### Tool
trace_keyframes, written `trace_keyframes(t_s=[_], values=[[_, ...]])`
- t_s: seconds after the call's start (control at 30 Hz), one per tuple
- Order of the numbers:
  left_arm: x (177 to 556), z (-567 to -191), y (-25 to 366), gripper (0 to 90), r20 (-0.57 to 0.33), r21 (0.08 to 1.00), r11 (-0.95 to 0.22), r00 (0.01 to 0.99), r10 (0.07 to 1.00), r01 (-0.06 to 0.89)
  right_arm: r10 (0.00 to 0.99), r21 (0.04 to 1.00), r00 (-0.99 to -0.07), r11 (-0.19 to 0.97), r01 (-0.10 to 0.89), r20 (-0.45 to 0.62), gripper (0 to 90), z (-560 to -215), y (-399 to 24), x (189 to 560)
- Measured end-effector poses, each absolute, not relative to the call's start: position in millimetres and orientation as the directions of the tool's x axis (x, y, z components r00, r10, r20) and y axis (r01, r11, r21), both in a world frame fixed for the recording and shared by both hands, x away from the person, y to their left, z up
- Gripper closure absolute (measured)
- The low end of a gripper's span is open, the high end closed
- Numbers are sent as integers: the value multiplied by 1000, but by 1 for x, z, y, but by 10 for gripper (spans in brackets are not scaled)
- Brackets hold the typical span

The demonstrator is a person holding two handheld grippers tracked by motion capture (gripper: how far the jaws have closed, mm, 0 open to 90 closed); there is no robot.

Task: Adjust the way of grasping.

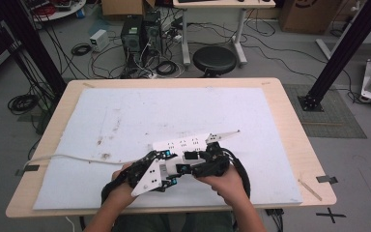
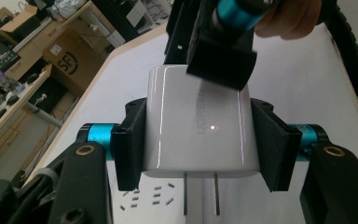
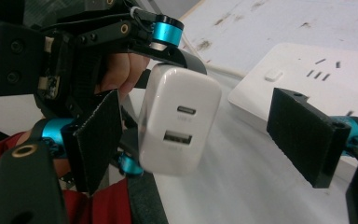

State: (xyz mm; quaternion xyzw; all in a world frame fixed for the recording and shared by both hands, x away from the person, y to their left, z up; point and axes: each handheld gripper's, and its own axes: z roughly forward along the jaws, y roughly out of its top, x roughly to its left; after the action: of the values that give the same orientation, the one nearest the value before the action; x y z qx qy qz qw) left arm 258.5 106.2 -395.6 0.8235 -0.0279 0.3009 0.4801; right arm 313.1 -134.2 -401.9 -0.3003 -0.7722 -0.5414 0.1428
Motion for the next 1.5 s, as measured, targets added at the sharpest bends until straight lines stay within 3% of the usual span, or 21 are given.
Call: trace_keyframes(t_s=[0.23, 0.63, 1.0, 1.13, 1.5], values=[[258, -394, 101, 425, 541, 766, -534, 807, 236, -358, 262, 750, -775, 208, 628, 576, 296, -405, -133, 315], [259, -396, 100, 425, 552, 764, -532, 798, 243, -367, 215, 758, -791, 228, 612, 573, 543, -408, -130, 313], [263, -396, 98, 405, 551, 757, -538, 805, 219, -371, 182, 748, -784, 234, 621, 593, 623, -409, -131, 316], [265, -393, 100, 255, 506, 796, -505, 824, 255, -333, 222, 750, -781, 221, 624, 584, 631, -409, -137, 319], [274, -381, 120, 217, 427, 841, -497, 827, 367, -214, 330, 809, -816, 202, 552, 474, 631, -394, -155, 315]])
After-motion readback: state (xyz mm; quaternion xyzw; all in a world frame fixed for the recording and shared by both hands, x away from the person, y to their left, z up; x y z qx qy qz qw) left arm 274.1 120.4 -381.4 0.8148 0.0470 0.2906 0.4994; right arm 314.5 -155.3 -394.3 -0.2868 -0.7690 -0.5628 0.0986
